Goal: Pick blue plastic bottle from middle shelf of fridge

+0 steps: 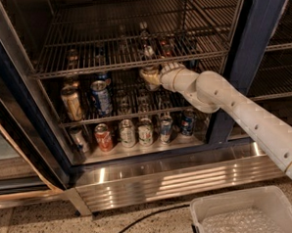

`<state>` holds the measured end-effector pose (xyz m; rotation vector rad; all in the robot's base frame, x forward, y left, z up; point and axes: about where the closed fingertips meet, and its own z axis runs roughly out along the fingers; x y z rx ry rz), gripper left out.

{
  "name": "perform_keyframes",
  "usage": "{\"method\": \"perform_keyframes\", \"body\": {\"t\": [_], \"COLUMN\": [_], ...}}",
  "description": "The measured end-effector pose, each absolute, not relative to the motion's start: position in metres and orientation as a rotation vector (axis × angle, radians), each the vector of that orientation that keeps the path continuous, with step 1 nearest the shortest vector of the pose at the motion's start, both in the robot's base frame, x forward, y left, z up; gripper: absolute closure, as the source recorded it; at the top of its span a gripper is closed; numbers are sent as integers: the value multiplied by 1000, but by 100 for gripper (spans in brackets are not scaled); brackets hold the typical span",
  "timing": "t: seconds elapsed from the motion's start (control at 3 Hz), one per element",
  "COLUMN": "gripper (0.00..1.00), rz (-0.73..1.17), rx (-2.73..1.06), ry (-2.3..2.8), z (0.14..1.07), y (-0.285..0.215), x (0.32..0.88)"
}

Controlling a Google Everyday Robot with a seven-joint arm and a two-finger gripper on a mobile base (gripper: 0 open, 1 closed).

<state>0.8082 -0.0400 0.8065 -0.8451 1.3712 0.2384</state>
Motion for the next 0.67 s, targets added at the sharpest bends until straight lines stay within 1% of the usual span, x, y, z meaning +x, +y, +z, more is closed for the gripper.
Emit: {"method": "perform_keyframes", "body": {"t": [0.67], "gripper": [100], "rz": [225], "rx": [-858], "ry": [1345], "z": [808], "y": [-39], "x": [803]}}
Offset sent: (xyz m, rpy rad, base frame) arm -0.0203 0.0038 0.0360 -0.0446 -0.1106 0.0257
